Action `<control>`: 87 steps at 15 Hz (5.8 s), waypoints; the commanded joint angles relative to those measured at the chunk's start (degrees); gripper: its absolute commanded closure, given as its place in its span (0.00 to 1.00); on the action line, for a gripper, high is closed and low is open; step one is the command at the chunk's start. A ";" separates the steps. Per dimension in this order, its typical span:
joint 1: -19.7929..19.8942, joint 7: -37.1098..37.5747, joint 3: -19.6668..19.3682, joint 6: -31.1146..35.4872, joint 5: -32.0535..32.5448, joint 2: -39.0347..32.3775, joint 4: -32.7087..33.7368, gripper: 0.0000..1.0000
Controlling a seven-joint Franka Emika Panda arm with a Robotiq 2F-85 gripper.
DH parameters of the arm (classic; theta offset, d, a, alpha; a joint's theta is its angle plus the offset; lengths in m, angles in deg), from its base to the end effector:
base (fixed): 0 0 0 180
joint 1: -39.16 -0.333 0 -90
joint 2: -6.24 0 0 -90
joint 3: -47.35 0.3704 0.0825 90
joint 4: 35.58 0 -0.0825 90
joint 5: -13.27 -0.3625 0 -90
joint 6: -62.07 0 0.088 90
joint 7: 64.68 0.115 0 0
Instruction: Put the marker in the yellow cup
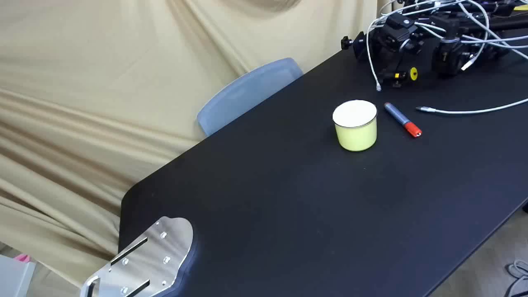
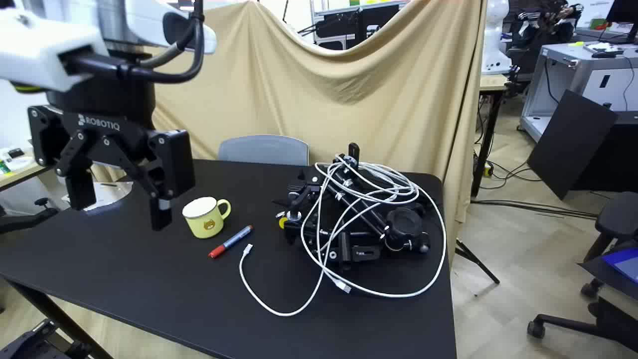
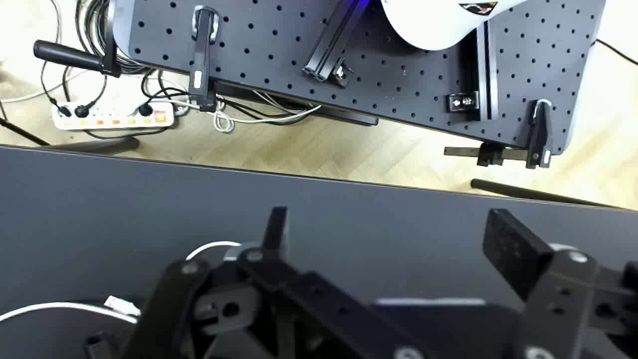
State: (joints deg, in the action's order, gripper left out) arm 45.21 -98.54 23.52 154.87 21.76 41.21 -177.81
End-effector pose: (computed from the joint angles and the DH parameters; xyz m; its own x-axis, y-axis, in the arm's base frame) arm 0.2361 -0.1784 0.5024 0.9591 0.2179 -0.1805 0.1733 -0.9567 -0.2340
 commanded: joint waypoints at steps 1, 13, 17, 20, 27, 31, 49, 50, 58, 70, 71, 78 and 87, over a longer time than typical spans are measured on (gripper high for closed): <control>1.17 -0.56 1.00 0.05 -0.52 -0.34 0.10 0.00; 1.16 -0.56 1.00 0.09 -0.52 -0.30 0.12 0.00; 1.17 3.22 3.52 14.30 0.32 -0.27 -5.29 0.00; 0.34 6.76 5.94 27.71 -1.59 -1.62 -11.52 0.00; -4.27 18.74 12.59 52.22 -13.23 -13.04 -18.21 0.00; -4.26 15.26 12.56 50.68 -13.08 -12.96 -17.85 0.00; -5.74 26.04 21.68 73.23 -11.92 -41.09 -9.83 0.00; -5.93 27.25 22.21 73.82 -12.48 -42.63 -8.96 0.00; -8.83 35.53 22.22 75.47 -10.75 -52.04 -2.45 0.00; -12.32 40.03 19.67 74.47 -9.93 -58.70 3.19 0.33; -12.49 40.12 19.53 74.47 -9.97 -59.05 3.46 0.40; -12.98 40.25 19.37 74.56 -10.15 -59.64 4.09 0.89; -15.26 40.37 16.96 70.58 -5.40 -51.11 0.54 0.95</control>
State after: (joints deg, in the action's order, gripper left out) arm 31.94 -61.14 42.81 228.65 12.54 -15.42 -174.95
